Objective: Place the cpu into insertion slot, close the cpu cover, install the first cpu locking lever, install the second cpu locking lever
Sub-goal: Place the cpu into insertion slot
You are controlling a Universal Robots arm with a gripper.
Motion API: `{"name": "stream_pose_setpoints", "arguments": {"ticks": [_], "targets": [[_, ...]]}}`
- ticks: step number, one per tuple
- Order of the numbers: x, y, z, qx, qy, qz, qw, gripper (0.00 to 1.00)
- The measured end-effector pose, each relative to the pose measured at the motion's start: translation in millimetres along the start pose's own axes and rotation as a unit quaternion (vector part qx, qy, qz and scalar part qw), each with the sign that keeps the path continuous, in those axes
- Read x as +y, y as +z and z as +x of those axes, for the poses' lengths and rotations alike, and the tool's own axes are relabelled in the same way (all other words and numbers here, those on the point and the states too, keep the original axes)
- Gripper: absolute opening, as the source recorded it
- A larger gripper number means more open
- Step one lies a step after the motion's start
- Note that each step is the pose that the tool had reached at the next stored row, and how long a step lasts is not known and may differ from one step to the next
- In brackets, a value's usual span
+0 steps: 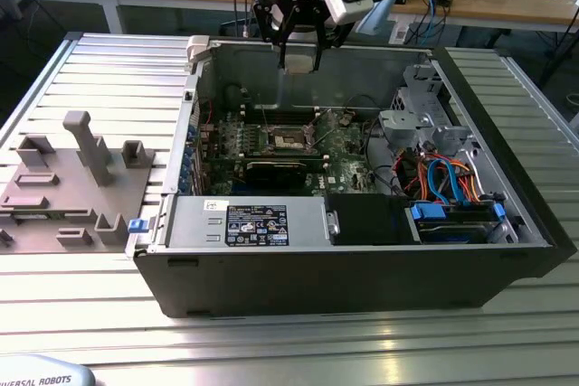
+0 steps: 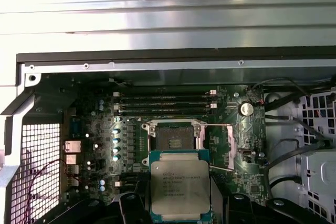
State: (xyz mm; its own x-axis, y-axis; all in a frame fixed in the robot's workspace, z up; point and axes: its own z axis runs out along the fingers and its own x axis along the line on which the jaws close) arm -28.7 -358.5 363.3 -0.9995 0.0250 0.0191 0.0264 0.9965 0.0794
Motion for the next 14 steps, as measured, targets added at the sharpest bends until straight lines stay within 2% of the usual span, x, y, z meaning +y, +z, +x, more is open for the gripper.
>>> {"name": "stream_pose_setpoints", "arguments": {"ticks": [14], "targets": [[-0.3,3.2,-0.1,0.0,0.0,0.0,1.0,0.54]]}}
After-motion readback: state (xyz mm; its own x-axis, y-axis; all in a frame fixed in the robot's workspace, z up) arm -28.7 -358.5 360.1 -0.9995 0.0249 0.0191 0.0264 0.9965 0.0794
